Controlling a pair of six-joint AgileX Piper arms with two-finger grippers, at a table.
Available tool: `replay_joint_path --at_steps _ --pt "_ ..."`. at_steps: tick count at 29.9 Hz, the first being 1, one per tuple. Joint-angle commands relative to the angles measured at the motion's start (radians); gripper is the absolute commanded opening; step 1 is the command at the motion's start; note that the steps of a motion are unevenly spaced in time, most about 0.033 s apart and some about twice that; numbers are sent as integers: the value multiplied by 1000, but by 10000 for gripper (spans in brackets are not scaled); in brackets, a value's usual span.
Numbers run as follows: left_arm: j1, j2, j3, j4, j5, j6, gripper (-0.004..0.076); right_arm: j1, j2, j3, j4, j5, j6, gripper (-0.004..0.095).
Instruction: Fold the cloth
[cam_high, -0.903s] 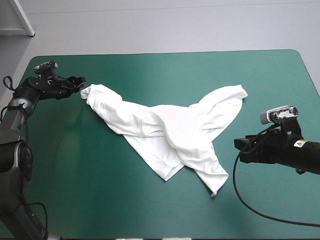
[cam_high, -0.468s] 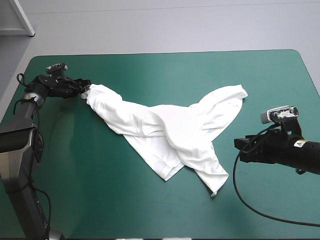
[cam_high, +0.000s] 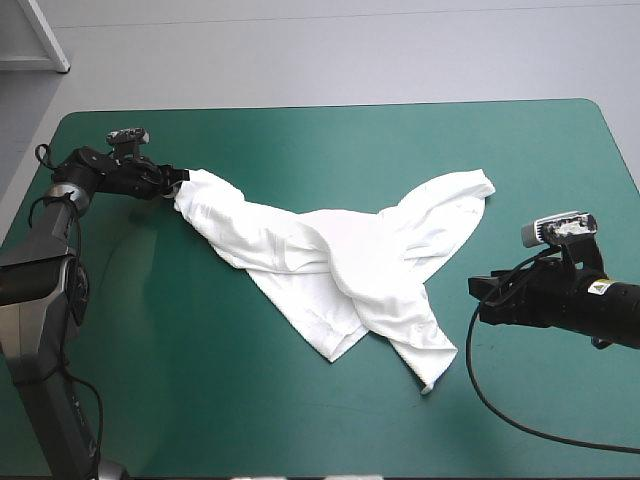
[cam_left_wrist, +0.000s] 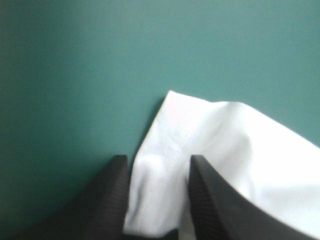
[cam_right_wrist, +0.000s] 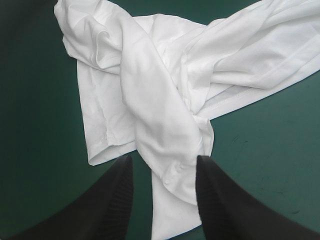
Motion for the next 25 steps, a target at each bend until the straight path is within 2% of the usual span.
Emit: replay_joint_path --at_steps 1,2,3,6,9,13,19,25 --pt "-11 -45 -18 23 56 5 101 -6 -4 -21 41 -33 -3 391" --pt "-11 -41 -18 31 61 5 19 -6 -4 -21 36 -33 -3 391" --pt "-11 -41 -18 40 66 3 19 -6 -4 -21 20 -31 -3 391" --pt "-11 -39 -18 45 91 3 19 -6 10 -17 -122 -2 29 404" --pt "-11 -48 -18 45 96 5 19 29 43 15 -150 34 49 427" --pt "-11 -57 -19 45 94 5 19 216 69 95 -167 -27 98 427" --pt "-11 -57 -19 45 117 5 19 528 139 157 -396 -229 321 432" --pt "-11 -57 -19 37 124 5 19 674 280 157 -448 -250 416 524"
